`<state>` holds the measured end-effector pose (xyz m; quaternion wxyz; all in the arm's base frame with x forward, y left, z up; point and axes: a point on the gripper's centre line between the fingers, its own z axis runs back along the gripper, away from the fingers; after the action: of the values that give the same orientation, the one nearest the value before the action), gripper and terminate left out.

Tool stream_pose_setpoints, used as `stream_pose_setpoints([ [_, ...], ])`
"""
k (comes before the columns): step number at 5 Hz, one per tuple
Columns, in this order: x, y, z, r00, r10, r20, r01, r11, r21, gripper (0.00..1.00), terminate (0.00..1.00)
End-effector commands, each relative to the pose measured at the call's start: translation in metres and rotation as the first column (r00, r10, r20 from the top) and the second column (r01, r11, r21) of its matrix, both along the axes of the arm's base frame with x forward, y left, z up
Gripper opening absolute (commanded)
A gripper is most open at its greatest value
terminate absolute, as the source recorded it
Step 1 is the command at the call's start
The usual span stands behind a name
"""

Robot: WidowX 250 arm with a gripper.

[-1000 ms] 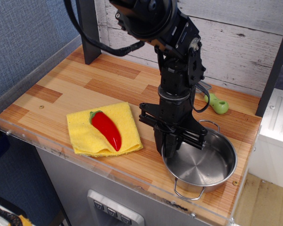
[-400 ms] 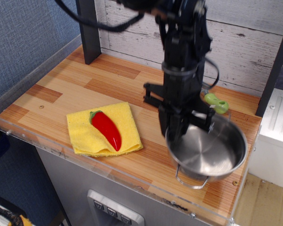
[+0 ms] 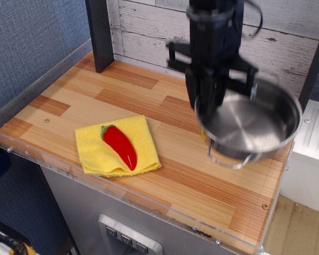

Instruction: Move the pot from edge to corner of the table.

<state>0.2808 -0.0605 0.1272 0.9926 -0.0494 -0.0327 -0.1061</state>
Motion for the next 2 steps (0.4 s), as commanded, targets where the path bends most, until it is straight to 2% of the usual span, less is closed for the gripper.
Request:
stream_pose_setpoints([
  [1,0.018,0.042,0.070,0.986,0.083,0.144,-0.079,0.996,-0.035,0.00,0.00],
  [2,0.023,0.074,0.075,0.982,0.122,0.147,-0.119,0.992,-0.029,0.00,0.00],
])
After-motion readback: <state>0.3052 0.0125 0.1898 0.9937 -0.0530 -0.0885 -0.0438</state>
